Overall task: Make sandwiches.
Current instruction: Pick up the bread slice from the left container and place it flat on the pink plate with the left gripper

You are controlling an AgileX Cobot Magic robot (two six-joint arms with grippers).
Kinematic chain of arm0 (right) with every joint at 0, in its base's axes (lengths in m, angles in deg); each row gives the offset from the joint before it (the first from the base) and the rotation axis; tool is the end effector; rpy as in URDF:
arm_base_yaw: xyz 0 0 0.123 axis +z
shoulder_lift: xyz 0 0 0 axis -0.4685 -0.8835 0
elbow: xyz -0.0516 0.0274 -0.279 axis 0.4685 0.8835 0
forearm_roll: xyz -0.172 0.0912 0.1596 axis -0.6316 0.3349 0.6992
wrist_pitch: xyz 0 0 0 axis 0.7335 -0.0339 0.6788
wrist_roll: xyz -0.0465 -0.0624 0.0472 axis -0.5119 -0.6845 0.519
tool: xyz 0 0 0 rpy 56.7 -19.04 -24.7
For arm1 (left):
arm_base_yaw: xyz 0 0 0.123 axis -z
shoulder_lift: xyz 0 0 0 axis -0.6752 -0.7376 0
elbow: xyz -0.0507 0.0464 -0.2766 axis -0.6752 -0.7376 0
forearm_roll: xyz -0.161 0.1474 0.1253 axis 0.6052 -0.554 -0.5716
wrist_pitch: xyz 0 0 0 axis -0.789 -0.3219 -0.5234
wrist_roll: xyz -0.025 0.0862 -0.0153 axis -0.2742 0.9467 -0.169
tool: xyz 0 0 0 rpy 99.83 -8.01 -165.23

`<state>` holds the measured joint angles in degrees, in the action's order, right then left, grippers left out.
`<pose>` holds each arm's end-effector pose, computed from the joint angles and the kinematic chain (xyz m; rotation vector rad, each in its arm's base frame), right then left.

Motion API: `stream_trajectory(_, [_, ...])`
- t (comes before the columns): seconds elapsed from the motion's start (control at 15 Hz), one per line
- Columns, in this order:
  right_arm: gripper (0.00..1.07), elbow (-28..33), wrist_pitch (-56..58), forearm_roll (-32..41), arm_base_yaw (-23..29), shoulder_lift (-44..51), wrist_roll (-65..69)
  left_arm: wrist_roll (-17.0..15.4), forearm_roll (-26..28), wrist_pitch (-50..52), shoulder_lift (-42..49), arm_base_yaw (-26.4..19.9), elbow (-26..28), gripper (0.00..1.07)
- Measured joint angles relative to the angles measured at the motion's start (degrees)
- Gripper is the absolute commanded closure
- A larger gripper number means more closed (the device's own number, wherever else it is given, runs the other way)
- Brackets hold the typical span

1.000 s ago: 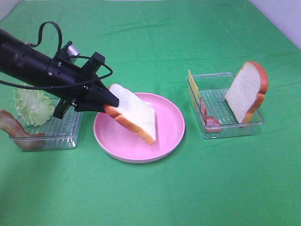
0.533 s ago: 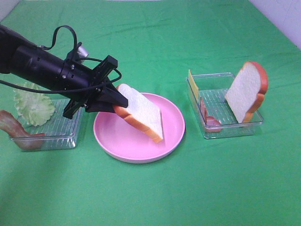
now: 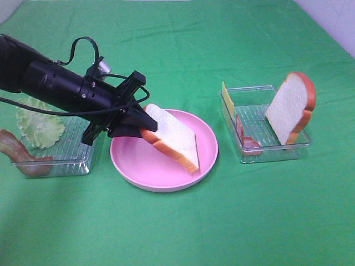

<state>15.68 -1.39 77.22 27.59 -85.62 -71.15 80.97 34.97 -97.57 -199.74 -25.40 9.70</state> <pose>-0.0072 0.0078 0.2783 -0.2003 2.0298 -0.0123 0.3508 -0.1716 0.1406 -0.2092 2.7321 -1.2746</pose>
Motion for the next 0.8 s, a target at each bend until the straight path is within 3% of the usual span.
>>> stream_trajectory(0.07, [0.21, 0.0, 0.0, 0.0, 0.0, 0.0, 0.0, 0.1, 0.0, 0.0, 0.0, 0.0, 0.0, 1.04])
stream_trajectory(0.27, [0.21, 0.0, 0.0, 0.0, 0.0, 0.0, 0.0, 0.1, 0.0, 0.1, 0.0, 0.0, 0.0, 0.59])
stream_trajectory(0.47, [0.21, 0.0, 0.0, 0.0, 0.0, 0.0, 0.0, 0.1, -0.5, 2.2, 0.0, 0.0, 0.0, 0.55])
stream_trajectory(0.67, [0.21, 0.0, 0.0, 0.0, 0.0, 0.0, 0.0, -0.5, -5.1, 2.8, -0.1, 0.0, 1.8, 0.53])
stream_trajectory(0.8, [0.21, 0.0, 0.0, 0.0, 0.0, 0.0, 0.0, -3.8, -12.2, 2.6, -0.1, 0.7, 4.2, 0.38])
